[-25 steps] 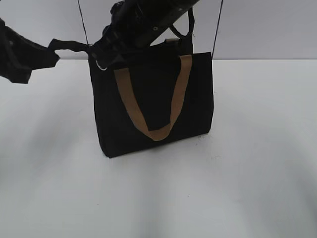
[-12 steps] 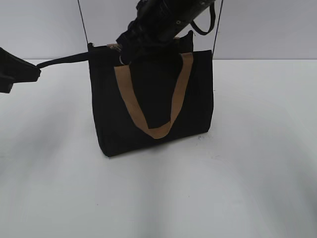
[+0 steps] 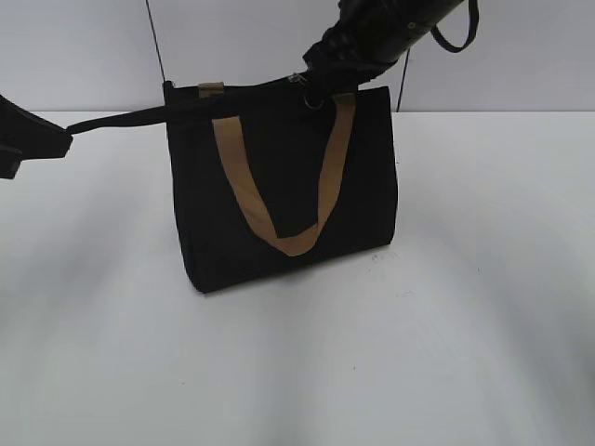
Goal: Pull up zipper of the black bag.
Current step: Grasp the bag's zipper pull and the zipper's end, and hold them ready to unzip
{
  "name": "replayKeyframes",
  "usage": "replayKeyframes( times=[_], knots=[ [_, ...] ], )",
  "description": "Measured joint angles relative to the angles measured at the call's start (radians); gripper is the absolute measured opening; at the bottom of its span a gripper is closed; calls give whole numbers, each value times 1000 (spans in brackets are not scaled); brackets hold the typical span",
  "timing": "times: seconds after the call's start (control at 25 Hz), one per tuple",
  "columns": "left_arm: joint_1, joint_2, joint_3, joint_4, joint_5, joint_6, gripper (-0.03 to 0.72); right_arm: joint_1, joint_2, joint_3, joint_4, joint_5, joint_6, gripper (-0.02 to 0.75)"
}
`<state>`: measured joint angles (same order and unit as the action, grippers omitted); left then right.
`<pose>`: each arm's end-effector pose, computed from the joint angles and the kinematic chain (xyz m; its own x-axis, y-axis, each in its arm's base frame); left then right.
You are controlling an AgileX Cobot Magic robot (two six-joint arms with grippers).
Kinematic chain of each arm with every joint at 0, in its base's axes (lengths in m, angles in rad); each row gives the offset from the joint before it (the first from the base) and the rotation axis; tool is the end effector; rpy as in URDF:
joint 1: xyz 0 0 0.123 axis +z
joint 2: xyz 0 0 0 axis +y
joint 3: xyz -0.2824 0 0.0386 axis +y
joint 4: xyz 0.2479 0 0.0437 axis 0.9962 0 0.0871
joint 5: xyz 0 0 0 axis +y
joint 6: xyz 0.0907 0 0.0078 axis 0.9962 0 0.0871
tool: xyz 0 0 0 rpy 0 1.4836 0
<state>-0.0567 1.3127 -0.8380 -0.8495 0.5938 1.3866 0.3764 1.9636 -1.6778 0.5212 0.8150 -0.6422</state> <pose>0.2602 -0.0532 0.2718 -0.3807 0.5577 -0.7376 0.7011 0.6942 0.1630 0.4005 0.1938 0.2725 -0.5830 -0.4949 -0.6443 -0.7201 0.6821 0.1276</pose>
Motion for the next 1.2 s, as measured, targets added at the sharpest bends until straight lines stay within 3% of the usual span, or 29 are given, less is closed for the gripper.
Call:
replayKeyframes(
  times=[0.4, 0.72, 0.8, 0.88, 0.96, 1.04, 1.2],
  knots=[
    [0, 0, 0, -1, 1, -4, 23, -120, -1, 0, 7, 46, 1, -1],
    [0, 0, -1, -5, -8, -4, 23, -130, -5, 0, 17, 81, 1, 0],
    [0, 0, -1, -5, -16, -4, 23, -130, -17, 0, 13, 93, -5, 29],
    [0, 0, -1, 0, -25, -7, 34, -138, -44, 0, 3, 92, -8, 112],
    [3, 0, -1, -1, -27, -7, 83, -145, -71, 0, -7, 90, -1, 235],
    [3, 0, -1, -14, -21, -7, 186, -149, -98, -1, -10, 90, 16, 350],
    [3, 0, -1, -31, -6, -54, 444, -150, -121, -1, -17, 91, 27, 424]
  ],
)
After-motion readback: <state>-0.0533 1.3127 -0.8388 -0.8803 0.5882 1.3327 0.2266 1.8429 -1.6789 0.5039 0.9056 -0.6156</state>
